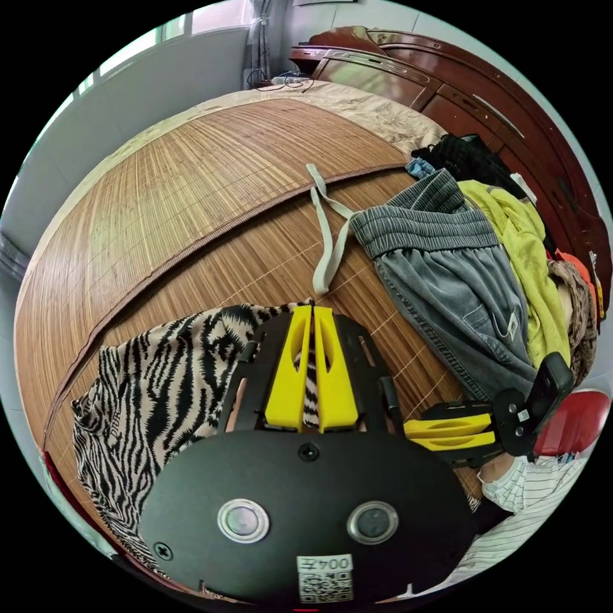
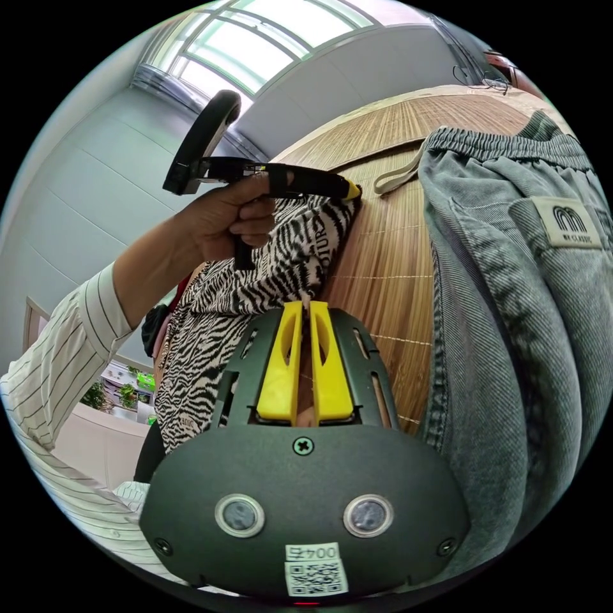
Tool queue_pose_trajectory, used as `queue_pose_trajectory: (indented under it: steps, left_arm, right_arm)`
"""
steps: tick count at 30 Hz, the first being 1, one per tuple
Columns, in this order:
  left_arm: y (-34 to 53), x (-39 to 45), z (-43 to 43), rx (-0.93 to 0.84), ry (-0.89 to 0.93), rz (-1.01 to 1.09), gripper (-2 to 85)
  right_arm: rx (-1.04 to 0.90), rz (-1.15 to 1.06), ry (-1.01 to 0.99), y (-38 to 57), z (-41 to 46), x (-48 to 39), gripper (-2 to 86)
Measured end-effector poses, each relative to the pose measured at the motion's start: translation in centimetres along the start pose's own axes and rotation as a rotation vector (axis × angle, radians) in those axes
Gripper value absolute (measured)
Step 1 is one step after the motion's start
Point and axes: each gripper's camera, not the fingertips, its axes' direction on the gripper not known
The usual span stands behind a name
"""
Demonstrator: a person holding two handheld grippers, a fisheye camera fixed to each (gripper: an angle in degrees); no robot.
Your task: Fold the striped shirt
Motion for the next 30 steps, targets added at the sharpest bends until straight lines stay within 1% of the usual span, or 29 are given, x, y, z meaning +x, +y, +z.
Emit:
queue_pose_trajectory:
  steps: [9,12,15,17,19,21,23,24,25,26,27,29,30]
  left_arm:
    - [-1.0,-5.1,2.2,0.036,0.027,-0.188,0.9]
    - [-0.6,-6.4,2.7,0.067,0.08,-0.23,1.2]
    - [0.0,-8.2,1.4,0.153,0.251,-0.291,1.9]
    - [0.6,-10.3,-0.1,0.226,0.447,-0.373,2.9]
    - [1.2,-11.7,-1.0,0.247,0.523,-0.426,3.8]
    - [2.0,-12.7,-2.2,0.274,0.558,-0.452,4.1]
    - [2.2,-13.6,-2.3,0.195,0.544,-0.443,4.8]
    - [2.3,-13.8,-2.1,0.179,0.547,-0.447,5.1]
    - [2.5,-14.3,-1.6,0.17,0.59,-0.459,5.9]
    - [2.5,-14.5,-1.2,0.179,0.649,-0.464,7.0]
    - [2.4,-14.5,-1.0,0.182,0.668,-0.455,7.9]
    - [1.2,-13.4,-0.4,0.136,0.636,-0.376,11.1]
    - [1.0,-13.1,-0.3,0.129,0.628,-0.36,11.9]
  right_arm:
    - [-0.117,-0.003,0.025,0.0,0.3,0.4,1.9]
    - [-0.122,0.001,0.029,0.1,0.3,0.6,2.7]
    - [-0.12,0.013,-0.009,0.2,0.0,1.2,4.0]
    - [-0.121,0.013,-0.017,0.3,-0.1,1.3,4.7]
    - [-0.117,0.012,0.001,0.5,-0.4,1.3,5.3]
    - [-0.089,0.015,0.066,0.7,-1.4,1.4,5.8]
    - [-0.05,0.035,0.085,1.0,-2.3,1.7,5.9]
    - [-0.008,0.049,0.041,1.2,-2.9,2.0,5.6]
    - [0.017,0.052,0.003,1.3,-3.2,2.1,5.5]
    - [0.074,0.042,-0.082,1.6,-3.6,2.1,5.3]
    - [0.119,0.036,-0.152,1.9,-3.8,2.0,5.0]
    - [0.175,0.052,-0.204,2.3,-3.7,2.0,5.3]
    - [0.178,0.076,-0.193,2.4,-3.1,2.2,6.3]
